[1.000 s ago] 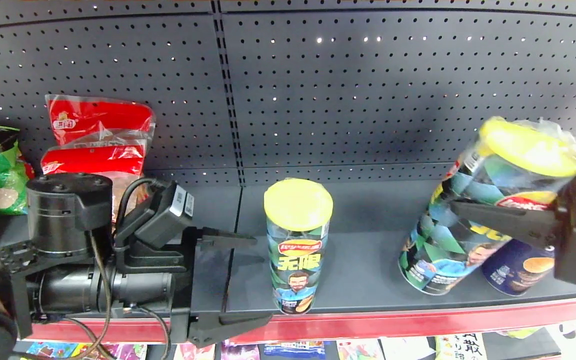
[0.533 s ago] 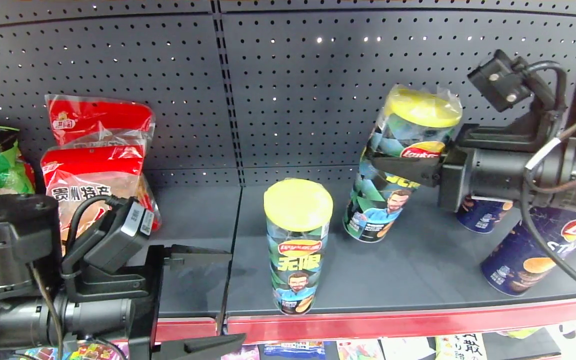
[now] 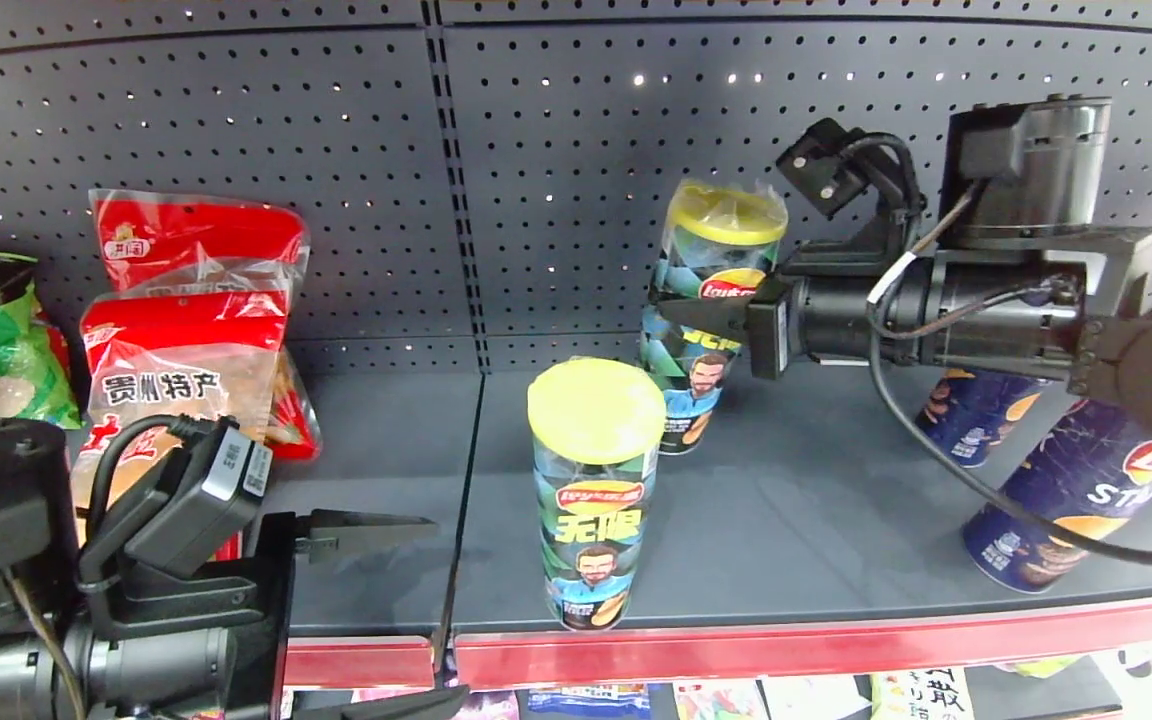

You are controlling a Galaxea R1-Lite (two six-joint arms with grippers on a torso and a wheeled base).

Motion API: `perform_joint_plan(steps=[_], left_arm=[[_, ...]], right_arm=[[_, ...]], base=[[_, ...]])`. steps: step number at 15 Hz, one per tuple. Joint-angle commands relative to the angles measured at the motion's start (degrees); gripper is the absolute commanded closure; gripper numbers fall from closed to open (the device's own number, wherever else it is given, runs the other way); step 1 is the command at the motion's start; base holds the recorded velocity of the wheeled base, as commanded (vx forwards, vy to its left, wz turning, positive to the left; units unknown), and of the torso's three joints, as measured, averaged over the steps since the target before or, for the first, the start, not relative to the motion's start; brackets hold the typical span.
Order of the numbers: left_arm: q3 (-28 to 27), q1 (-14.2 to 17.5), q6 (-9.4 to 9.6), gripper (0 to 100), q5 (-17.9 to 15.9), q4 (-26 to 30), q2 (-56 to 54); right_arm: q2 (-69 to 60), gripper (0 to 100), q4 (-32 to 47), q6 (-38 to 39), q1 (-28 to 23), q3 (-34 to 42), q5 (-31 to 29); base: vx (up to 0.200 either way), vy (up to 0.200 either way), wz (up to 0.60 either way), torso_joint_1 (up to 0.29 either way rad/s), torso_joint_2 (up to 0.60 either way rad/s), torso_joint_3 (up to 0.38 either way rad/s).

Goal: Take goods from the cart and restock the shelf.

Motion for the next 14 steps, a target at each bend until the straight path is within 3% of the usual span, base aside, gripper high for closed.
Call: perform_joint_plan(steps=[1,14], left_arm=[[0.80,0.00,-0.29,0,0.76,0.00,-1.03],[0.88,1.23,-1.08,0,1.03,0.00,-1.12]], right_arm=[[4.47,100,-0.03,-0.04,0.56,-3.31,0.10],[11.77,100,0.05,0.14,3.55,-8.31,0.36]], base=[[0.000,0.000,0.00,0.000,0.00,0.000],[0.000,0.000,0.00,0.000,0.00,0.000]])
